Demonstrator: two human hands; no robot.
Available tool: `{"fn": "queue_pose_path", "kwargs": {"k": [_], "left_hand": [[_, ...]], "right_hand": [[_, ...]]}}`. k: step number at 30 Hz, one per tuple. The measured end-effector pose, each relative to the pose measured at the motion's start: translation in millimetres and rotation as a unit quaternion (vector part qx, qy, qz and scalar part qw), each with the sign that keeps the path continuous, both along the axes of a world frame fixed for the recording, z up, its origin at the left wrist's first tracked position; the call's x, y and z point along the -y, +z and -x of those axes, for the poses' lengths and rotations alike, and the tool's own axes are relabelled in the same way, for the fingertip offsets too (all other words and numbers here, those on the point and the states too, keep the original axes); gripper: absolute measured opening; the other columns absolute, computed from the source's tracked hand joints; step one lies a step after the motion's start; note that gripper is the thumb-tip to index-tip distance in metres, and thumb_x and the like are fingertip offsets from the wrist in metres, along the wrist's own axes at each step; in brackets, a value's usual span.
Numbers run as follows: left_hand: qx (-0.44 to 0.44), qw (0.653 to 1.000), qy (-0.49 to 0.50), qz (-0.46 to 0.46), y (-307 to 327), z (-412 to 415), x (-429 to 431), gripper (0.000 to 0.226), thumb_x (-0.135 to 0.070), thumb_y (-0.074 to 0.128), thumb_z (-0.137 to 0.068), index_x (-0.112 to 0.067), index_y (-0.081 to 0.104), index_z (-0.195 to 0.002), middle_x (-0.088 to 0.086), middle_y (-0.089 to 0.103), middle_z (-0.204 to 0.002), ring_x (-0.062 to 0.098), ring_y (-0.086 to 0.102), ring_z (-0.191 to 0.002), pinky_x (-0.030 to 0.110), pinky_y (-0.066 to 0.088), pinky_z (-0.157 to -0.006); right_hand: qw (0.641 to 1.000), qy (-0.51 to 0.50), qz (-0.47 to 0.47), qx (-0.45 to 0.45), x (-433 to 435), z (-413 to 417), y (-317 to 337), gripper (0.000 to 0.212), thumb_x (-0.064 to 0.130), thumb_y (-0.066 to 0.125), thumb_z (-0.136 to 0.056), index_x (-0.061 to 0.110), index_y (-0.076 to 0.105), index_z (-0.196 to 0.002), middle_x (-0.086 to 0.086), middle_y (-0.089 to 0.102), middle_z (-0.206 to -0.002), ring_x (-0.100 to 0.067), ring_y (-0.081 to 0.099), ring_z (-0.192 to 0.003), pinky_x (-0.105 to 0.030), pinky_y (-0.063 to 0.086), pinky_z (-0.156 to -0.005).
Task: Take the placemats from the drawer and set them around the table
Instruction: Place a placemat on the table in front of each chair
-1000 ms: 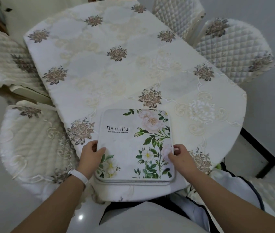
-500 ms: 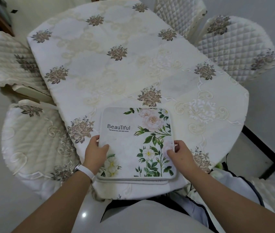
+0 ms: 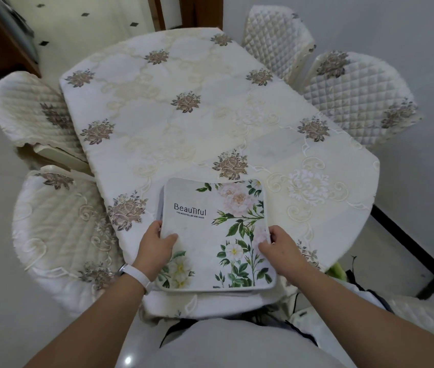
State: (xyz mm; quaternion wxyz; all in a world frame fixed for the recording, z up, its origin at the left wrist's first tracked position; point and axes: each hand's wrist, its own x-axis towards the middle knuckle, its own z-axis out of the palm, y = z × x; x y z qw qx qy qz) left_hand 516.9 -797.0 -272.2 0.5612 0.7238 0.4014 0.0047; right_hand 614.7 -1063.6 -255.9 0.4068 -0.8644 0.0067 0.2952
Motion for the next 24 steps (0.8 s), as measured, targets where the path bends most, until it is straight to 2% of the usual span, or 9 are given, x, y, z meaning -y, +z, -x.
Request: {"fn": "queue_pose_path", "kwargs": {"k": [3, 8, 11, 13, 17, 21, 24], "left_hand": [[0.012, 1.0, 0.021, 0.01, 11, 6, 8, 0.024, -0.005, 0.06, -0.091, -0.015, 0.055, -0.112, 0.004, 0.067, -0.102, 0.022, 0.065, -0.092, 0.036, 0.053, -0.077], [0.016, 0.999, 0.049, 0.0, 27, 22, 21, 0.025, -0.004, 0.06, -0.091, -0.017, 0.055, -0.113, 0.005, 0.067, -0.105, 0.024, 0.066, -0.094, 0.042, 0.055, -0.081], [0.013, 0.998, 0.059, 0.001, 32, 34, 33, 0.023, -0.005, 0.06, -0.091, -0.018, 0.056, -0.109, 0.006, 0.068, -0.106, 0.023, 0.067, -0.093, 0.04, 0.056, -0.079], [0.011, 0.997, 0.081, 0.017, 32, 43, 38, 0.023, -0.007, 0.06, -0.091, -0.017, 0.057, -0.111, 0.007, 0.069, -0.107, 0.026, 0.068, -0.094, 0.046, 0.057, -0.082], [0.034, 0.988, 0.144, 0.035, 36, 69, 38, 0.023, -0.002, 0.061, -0.09, -0.016, 0.059, -0.108, 0.009, 0.071, -0.104, 0.029, 0.069, -0.092, 0.046, 0.058, -0.079], [0.066, 0.981, 0.179, 0.037, 51, 96, 24, 0.021, 0.002, 0.061, -0.09, -0.017, 0.062, -0.099, 0.007, 0.073, -0.096, 0.027, 0.072, -0.083, 0.04, 0.058, -0.07], [0.088, 0.975, 0.199, 0.033, 60, 116, 5, 0.019, 0.002, 0.062, -0.089, -0.013, 0.062, -0.102, 0.013, 0.073, -0.1, 0.03, 0.071, -0.086, 0.045, 0.058, -0.076]], "right_hand": [[1.0, 0.0, -0.011, 0.006, 3, -1, 7, 0.016, 0.017, 0.057, -0.091, 0.019, 0.053, -0.106, 0.002, 0.063, -0.093, -0.016, 0.062, -0.081, -0.027, 0.045, -0.06], [0.998, 0.026, -0.04, 0.029, 13, 5, 15, 0.012, 0.017, 0.056, -0.093, 0.018, 0.052, -0.105, 0.001, 0.061, -0.092, -0.011, 0.057, -0.075, -0.025, 0.039, -0.056], [0.998, 0.026, -0.059, 0.019, 19, 15, 14, 0.007, 0.018, 0.054, -0.093, 0.018, 0.052, -0.1, -0.004, 0.06, -0.088, -0.016, 0.054, -0.068, -0.028, 0.038, -0.055], [0.997, 0.017, -0.071, 0.011, 18, 20, 11, 0.007, 0.017, 0.054, -0.093, 0.018, 0.052, -0.099, -0.004, 0.06, -0.087, -0.018, 0.054, -0.068, -0.029, 0.041, -0.055], [0.996, 0.026, -0.091, -0.002, 7, 26, 13, 0.006, 0.016, 0.055, -0.093, 0.02, 0.052, -0.096, -0.004, 0.061, -0.088, -0.018, 0.057, -0.073, -0.03, 0.043, -0.058], [0.992, 0.043, -0.12, -0.005, -13, 38, 24, 0.013, 0.018, 0.056, -0.092, 0.023, 0.053, -0.104, -0.001, 0.063, -0.095, -0.02, 0.064, -0.083, -0.035, 0.054, -0.068], [0.988, 0.061, -0.141, 0.009, -36, 47, 39, 0.015, 0.015, 0.055, -0.092, 0.023, 0.055, -0.105, 0.0, 0.064, -0.096, -0.019, 0.063, -0.084, -0.033, 0.052, -0.068]]}}
